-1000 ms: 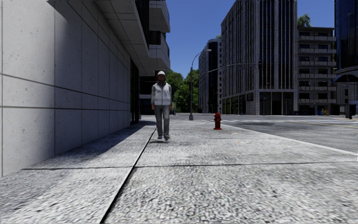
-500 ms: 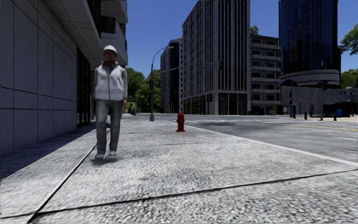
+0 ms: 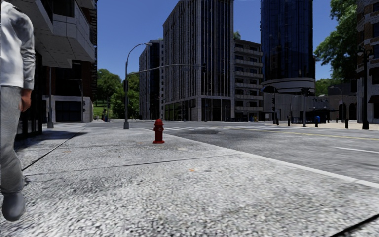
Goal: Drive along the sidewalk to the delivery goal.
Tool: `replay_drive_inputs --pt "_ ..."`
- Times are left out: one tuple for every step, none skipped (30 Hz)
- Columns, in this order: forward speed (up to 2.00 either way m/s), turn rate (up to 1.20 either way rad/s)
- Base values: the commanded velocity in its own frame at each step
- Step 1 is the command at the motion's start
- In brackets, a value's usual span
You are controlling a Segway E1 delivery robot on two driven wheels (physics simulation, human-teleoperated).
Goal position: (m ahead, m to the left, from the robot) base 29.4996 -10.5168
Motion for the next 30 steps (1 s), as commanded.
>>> replay_drive_inputs --pt "2.0 0.0" --pt "2.0 0.0" --pt "2.0 0.0" --pt "2.0 0.0" --pt "2.0 0.0" --pt "2.0 0.0" --pt "2.0 0.0" --pt "2.0 0.0" --pt "2.0 0.13" --pt "2.0 0.17" --pt "2.0 0.17" --pt "2.0 0.21" --pt "2.0 0.23" --pt "2.0 0.3" --pt "2.0 0.33" --pt "2.0 0.33" --pt "2.0 0.35" --pt "2.0 0.37" --pt "2.0 0.37" --pt "2.0 0.38" --pt "2.0 0.39" --pt "2.0 0.39" --pt "2.0 0.4" --pt "2.0 0.43" --pt "2.0 0.44" --pt "2.0 0.45" --pt "2.0 0.46" --pt "2.0 0.49" --pt "2.0 0.49" --pt "2.0 0.49"
